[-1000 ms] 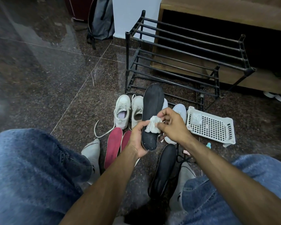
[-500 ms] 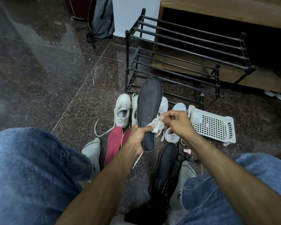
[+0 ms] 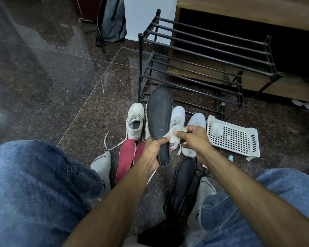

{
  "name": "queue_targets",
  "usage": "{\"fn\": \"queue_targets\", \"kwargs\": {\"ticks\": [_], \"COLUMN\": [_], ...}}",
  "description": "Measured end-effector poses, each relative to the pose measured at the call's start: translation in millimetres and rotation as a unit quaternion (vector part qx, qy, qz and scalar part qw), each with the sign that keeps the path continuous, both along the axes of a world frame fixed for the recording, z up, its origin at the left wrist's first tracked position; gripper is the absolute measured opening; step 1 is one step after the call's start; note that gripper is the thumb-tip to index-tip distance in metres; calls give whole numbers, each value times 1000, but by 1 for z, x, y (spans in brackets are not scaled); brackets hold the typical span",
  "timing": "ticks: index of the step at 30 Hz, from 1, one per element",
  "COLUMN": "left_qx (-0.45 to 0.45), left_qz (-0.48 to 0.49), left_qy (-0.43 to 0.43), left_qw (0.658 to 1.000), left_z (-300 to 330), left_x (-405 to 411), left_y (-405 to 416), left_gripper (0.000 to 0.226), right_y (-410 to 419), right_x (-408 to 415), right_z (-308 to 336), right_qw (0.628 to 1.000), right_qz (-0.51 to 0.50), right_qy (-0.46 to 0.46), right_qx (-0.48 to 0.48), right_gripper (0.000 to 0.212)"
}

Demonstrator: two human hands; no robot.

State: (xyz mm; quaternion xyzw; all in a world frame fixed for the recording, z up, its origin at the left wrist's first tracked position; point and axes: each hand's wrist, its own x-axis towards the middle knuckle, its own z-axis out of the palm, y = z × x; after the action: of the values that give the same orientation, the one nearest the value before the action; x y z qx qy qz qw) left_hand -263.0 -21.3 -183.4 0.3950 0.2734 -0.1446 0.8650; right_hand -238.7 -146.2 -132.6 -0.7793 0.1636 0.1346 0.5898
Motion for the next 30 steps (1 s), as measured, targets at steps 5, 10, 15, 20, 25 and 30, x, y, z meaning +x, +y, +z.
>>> {"fn": "queue_targets", "kwargs": {"ticks": [5, 10, 15, 20, 25, 30], "left_qx": [-21, -152, -184, -236, -247, -242], "left_qz": [-35, -48, -51, -40, -90, -88], "left_qy": [47, 20, 19, -5, -24, -13], "left_qw": [998, 987, 981, 971, 965, 966], "left_z": [-4, 3, 6, -2, 6, 0], "left_x": [0, -5, 0, 4, 4, -7], "left_y": [4, 3, 13, 20, 11, 3], "left_gripper": [31, 48, 61, 65, 77, 64], "right_y": [-3, 2, 8, 4, 7, 11], "right_x": [5, -5, -37, -43, -38, -31], "right_z": [-1, 0, -6, -1, -5, 6], "right_qw": [998, 887, 764, 771, 768, 748], "right_qz": [-2, 155, 458, 475, 380, 378], "right_qy": [-66, -325, -241, -245, -349, -362], "right_qx": [24, -291, -385, -347, -380, -408], "right_gripper": [28, 22, 59, 51, 24, 19]}}
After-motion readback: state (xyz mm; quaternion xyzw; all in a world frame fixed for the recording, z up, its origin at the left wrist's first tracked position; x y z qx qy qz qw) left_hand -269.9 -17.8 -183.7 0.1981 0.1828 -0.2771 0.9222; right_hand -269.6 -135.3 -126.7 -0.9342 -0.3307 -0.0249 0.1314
